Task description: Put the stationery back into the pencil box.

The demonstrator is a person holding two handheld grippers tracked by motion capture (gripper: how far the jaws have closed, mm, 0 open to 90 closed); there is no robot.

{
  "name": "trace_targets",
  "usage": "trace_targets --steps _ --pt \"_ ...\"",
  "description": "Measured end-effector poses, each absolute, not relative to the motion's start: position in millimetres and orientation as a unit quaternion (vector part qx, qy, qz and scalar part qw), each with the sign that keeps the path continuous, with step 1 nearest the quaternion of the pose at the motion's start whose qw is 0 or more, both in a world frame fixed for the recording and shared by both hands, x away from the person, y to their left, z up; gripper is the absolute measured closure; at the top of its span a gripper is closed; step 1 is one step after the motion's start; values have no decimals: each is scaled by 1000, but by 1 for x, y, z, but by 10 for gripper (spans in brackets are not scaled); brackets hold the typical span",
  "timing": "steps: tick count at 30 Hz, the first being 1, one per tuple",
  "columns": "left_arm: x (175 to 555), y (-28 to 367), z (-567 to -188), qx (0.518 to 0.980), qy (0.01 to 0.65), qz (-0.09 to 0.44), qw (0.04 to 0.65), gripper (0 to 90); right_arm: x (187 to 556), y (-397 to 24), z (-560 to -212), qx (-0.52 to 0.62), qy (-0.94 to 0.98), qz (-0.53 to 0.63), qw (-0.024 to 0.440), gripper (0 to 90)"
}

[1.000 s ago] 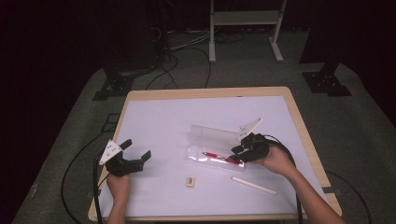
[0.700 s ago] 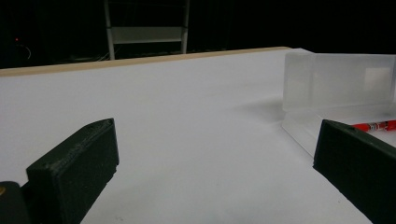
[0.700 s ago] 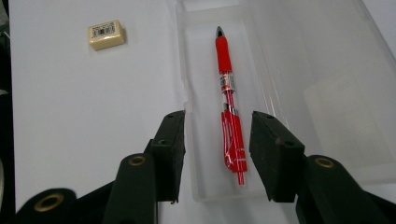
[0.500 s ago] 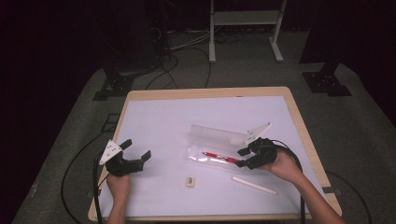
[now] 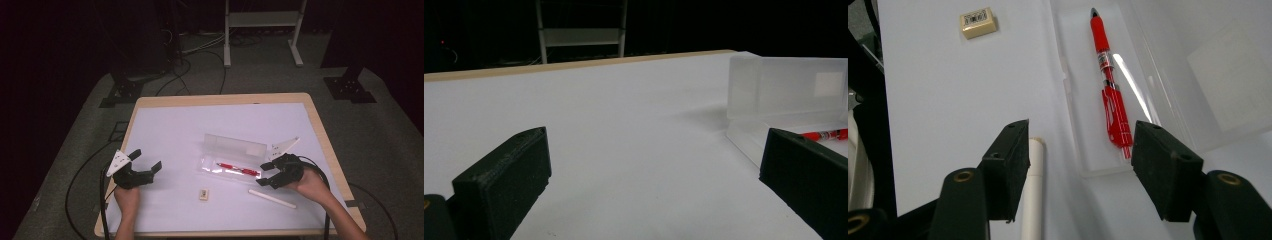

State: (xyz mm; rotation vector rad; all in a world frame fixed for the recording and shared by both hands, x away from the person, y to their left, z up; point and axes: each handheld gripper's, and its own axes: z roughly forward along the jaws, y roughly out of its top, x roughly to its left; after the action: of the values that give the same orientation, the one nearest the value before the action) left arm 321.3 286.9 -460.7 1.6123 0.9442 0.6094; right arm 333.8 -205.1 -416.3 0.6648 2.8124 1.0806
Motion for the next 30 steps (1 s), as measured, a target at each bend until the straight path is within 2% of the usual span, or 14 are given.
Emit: trace_targets --steps 6,30 --pt "321 287 -461 683 400 258 554 0 326 -212 -420 220 909 354 32 352" --pt "322 287 -461 684 399 258 554 0 306 -223 -437 225 910 348 24 384"
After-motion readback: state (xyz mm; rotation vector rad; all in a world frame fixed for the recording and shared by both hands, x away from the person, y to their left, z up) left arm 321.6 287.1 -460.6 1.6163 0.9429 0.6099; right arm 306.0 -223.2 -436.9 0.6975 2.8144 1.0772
